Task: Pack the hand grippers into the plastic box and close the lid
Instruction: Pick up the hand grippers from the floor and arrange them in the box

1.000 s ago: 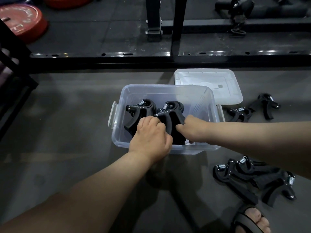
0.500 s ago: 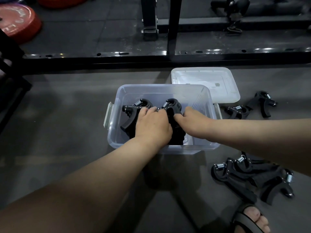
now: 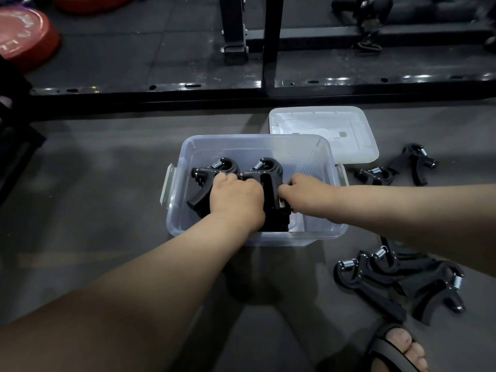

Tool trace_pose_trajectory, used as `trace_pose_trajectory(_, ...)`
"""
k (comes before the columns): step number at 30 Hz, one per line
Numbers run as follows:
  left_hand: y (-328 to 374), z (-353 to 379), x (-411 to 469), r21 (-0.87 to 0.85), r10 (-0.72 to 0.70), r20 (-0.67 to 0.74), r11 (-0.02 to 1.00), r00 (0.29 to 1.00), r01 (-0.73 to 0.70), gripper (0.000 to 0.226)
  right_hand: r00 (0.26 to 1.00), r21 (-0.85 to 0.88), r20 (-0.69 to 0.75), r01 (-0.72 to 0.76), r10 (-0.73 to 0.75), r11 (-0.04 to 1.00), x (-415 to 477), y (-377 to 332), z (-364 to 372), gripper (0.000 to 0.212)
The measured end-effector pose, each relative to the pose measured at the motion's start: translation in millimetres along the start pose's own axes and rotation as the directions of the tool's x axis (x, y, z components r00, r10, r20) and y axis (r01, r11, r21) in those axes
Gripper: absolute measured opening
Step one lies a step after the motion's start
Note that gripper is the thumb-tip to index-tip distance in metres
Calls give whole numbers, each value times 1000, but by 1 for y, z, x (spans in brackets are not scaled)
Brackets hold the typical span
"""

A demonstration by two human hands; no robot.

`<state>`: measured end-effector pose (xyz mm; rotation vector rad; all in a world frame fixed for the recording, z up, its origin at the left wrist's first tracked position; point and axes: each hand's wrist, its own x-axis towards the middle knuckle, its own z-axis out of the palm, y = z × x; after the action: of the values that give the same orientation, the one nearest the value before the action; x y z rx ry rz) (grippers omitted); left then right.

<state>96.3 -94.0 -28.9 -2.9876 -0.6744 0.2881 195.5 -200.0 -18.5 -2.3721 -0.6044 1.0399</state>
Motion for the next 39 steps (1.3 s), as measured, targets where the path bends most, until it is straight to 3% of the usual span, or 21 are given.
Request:
trace_pose_trajectory(3,-3,0,-5,-55,-24,-17,998,1000,23,22,999,-5,-35,6,-6,1000,2,4,-2,25)
trace_pose_trajectory(7,-5,0,-10,-3,30,-43,1000,999,-30,30,1000,-37,16,14,-13,999,0,4,2,24)
trace_pose_trajectory(11,-7,-5,-6,24,66,-10,998,998,-66,43,998,-141,57,21,-13,990,-1,2,4,39)
trace_pose_trajectory(19,-7,1,-9,-2,32,-75,999,997,-32,29,999,-165,-4,47,-48,985,-3,3,6,30)
trace_pose_trajectory(27,-6,-1,-11,10,49,-33,999,998,-49,31,998,-155,64,16,-6,988,-4,4,8,47)
trace_pose_trajectory(39,-25,12,-15,-78,102,-120,991,988,-112,45,996,-174,-33,80,-87,982,-4,8,10,30)
